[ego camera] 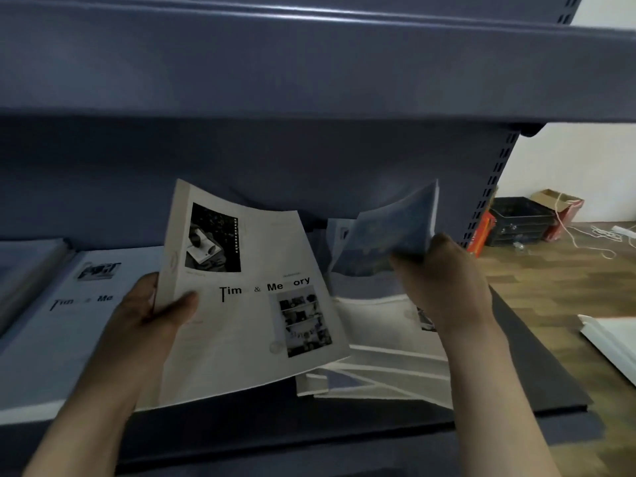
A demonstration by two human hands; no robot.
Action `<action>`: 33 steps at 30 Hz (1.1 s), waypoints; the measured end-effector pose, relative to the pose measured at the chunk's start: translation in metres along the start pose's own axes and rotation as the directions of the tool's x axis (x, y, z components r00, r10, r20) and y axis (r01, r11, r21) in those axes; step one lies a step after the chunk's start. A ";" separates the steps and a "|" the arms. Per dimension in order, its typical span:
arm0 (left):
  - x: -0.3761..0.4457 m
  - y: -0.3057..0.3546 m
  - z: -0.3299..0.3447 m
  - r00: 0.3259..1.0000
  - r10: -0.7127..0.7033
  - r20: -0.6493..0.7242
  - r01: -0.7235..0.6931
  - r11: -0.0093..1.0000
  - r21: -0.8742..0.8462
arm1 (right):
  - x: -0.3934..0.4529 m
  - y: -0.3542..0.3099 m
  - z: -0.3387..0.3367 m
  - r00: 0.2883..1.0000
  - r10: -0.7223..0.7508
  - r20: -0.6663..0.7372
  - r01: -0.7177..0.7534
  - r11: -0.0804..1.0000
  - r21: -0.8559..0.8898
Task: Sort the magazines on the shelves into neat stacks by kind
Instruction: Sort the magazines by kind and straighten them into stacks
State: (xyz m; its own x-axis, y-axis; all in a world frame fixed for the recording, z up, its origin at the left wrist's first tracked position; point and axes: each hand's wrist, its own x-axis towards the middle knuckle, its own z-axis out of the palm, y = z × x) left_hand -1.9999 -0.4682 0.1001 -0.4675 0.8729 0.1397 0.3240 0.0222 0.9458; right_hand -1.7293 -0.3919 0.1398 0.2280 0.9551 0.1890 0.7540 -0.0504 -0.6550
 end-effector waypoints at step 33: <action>0.037 -0.054 -0.176 0.983 -0.175 -0.057 0.178 0.982 0.062 | -0.091 -0.139 0.114 0.882 -0.448 0.150 0.468 0.869 -0.160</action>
State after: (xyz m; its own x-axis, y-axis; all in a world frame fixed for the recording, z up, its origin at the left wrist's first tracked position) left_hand -2.1797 -0.5227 0.1059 -0.5633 0.8262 -0.0110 0.2857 0.2073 0.9356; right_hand -1.9255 -0.4384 0.1300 -0.2290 0.9084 0.3498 0.8607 0.3568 -0.3631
